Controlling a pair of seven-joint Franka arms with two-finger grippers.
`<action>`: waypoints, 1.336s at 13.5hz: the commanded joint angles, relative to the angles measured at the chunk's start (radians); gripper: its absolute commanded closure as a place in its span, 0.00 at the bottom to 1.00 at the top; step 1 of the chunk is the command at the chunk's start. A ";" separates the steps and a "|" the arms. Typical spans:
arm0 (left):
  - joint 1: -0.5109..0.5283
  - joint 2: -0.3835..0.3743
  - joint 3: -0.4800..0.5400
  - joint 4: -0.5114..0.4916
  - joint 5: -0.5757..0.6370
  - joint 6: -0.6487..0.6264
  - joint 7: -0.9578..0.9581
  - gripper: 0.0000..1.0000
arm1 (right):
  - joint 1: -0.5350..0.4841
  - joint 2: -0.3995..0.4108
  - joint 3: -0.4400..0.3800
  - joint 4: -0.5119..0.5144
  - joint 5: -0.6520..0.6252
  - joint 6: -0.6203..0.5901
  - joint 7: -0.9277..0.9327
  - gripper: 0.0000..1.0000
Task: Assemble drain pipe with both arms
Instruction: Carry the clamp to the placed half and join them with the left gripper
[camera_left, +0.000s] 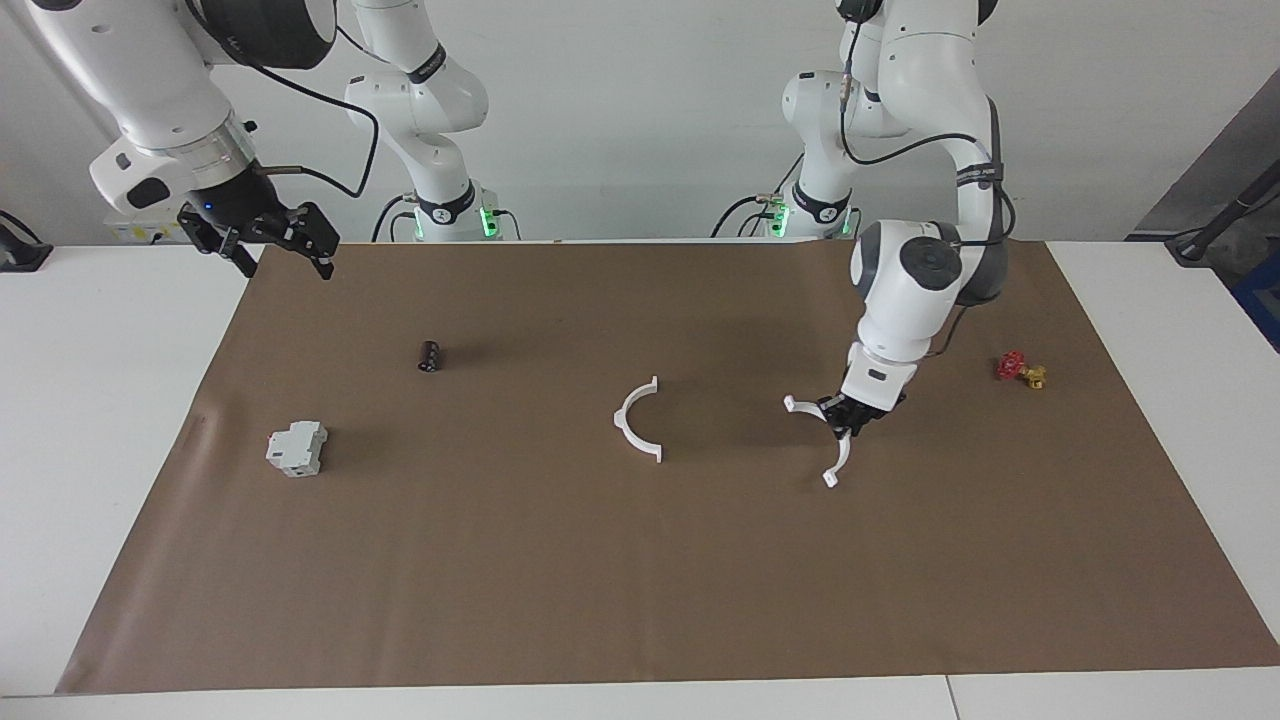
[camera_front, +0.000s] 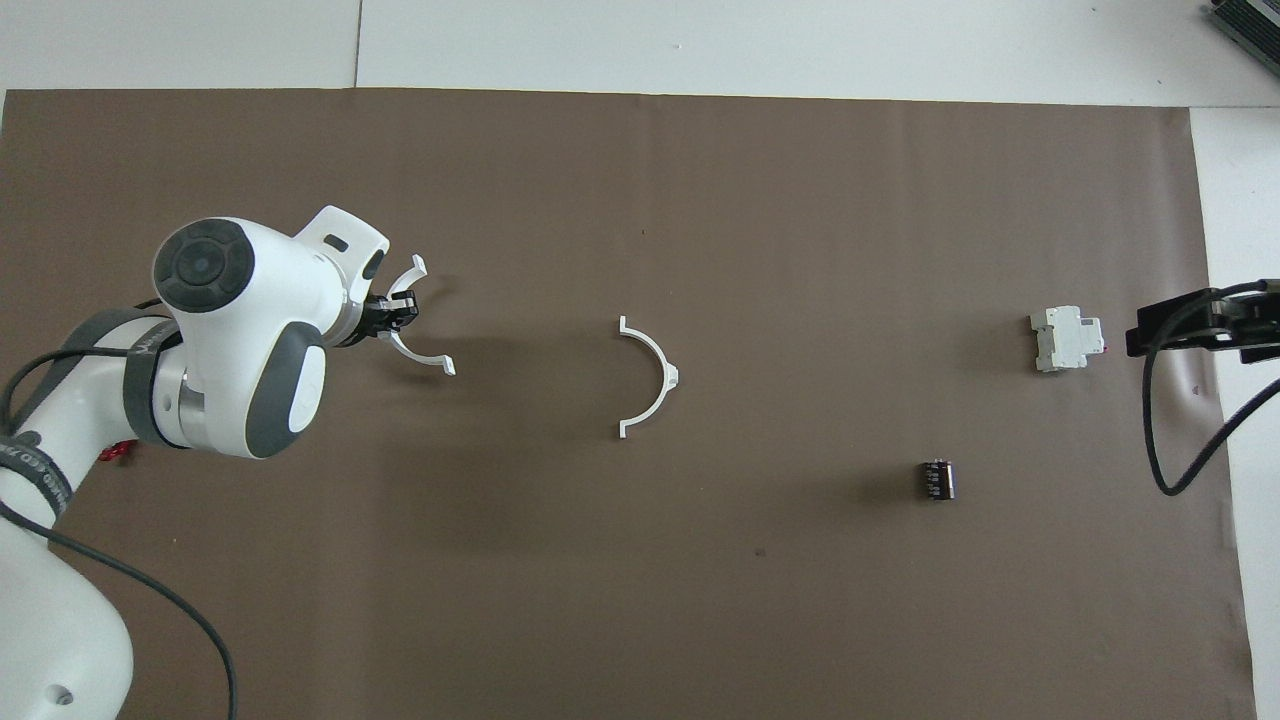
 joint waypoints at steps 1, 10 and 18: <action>-0.104 -0.007 0.020 -0.001 0.020 -0.008 -0.147 1.00 | -0.011 -0.025 0.005 -0.030 0.003 0.011 -0.018 0.00; -0.256 0.051 0.016 -0.001 0.067 0.133 -0.173 1.00 | -0.005 -0.025 0.005 -0.030 0.003 0.011 -0.020 0.00; -0.339 0.108 0.015 0.022 0.194 0.138 -0.140 1.00 | -0.005 -0.025 0.005 -0.030 0.003 0.011 -0.020 0.00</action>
